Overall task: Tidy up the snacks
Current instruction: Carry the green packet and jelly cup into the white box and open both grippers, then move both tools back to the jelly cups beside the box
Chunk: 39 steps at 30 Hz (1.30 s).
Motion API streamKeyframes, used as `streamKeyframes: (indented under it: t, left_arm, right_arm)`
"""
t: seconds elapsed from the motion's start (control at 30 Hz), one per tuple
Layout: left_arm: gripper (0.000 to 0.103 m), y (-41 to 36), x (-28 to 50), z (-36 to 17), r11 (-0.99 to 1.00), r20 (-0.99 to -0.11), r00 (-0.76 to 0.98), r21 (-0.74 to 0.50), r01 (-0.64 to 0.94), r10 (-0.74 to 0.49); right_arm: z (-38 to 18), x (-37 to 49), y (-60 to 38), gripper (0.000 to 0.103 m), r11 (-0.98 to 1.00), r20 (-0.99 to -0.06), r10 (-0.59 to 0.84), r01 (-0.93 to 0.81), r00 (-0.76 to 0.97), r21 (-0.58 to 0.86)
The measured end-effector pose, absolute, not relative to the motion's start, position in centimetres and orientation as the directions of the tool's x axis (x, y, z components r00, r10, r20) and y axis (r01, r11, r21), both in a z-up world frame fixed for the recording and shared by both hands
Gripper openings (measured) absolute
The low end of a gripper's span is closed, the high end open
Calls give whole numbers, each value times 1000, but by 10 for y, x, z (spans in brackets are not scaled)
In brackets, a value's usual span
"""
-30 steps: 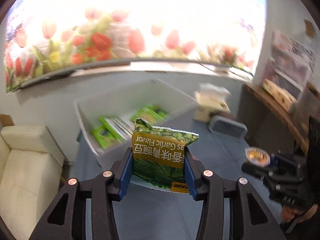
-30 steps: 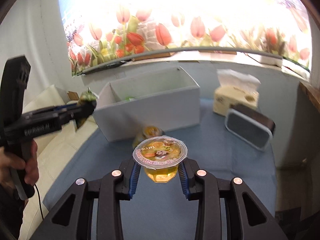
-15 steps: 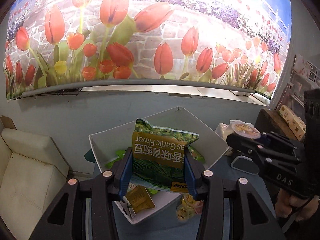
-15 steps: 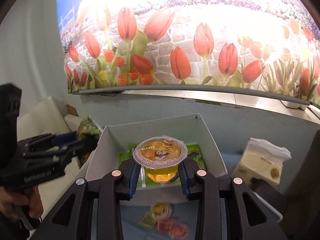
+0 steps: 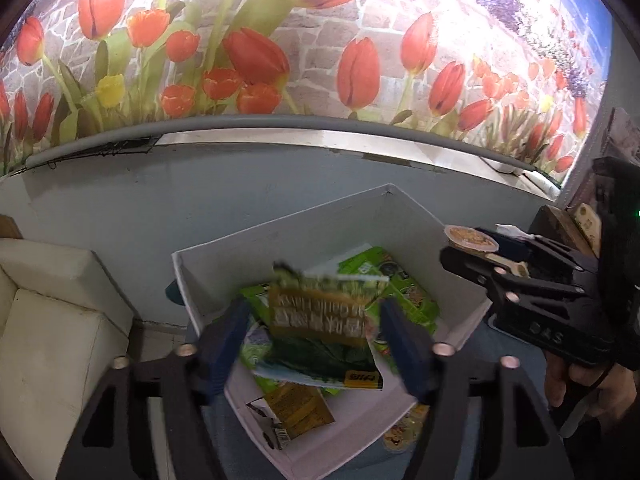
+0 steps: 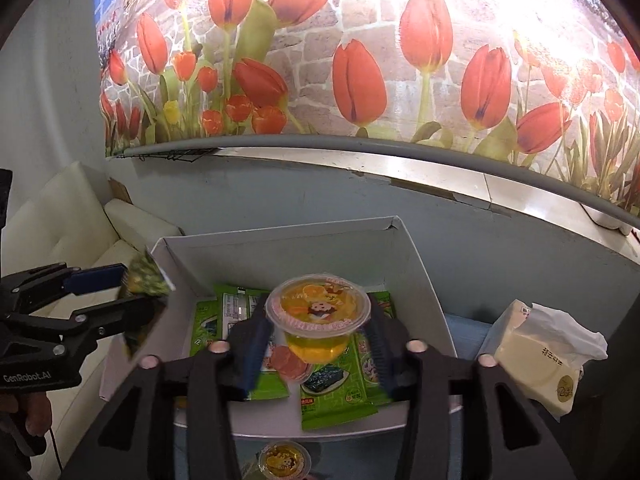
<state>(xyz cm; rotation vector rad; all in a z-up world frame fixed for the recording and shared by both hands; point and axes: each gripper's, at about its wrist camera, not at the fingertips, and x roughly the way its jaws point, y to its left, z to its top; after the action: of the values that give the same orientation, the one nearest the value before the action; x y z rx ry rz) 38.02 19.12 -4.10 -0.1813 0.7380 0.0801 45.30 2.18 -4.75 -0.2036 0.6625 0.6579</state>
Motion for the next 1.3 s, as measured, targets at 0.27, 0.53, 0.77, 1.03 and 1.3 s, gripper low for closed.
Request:
streamKeyframes:
  t: [0.27, 0.53, 0.77, 1.03, 1.3]
  left_arm:
    - [103, 188, 370, -30, 984, -645, 764, -135, -115, 1]
    - [103, 191, 368, -30, 976, -655, 755, -163, -147, 4]
    - [103, 193, 355, -28, 973, -645, 764, -167, -162, 17]
    - [103, 163, 302, -30, 979, -603, 798, -156, -132, 12]
    - [103, 110, 240, -73, 984, -619, 785, -155, -87, -28]
  right_arm:
    - [-43, 448, 0, 88, 807, -590, 495, -589, 638, 41]
    - [-46, 446, 0, 103, 825, -595, 480, -562, 644, 57]
    - [-47, 436, -3, 103, 840, -587, 465, -539, 662, 57]
    - [-60, 374, -49, 103, 819, -548, 500, -571, 671, 48]
    - [-144, 340, -81, 103, 773, -657, 509, -632, 557, 63]
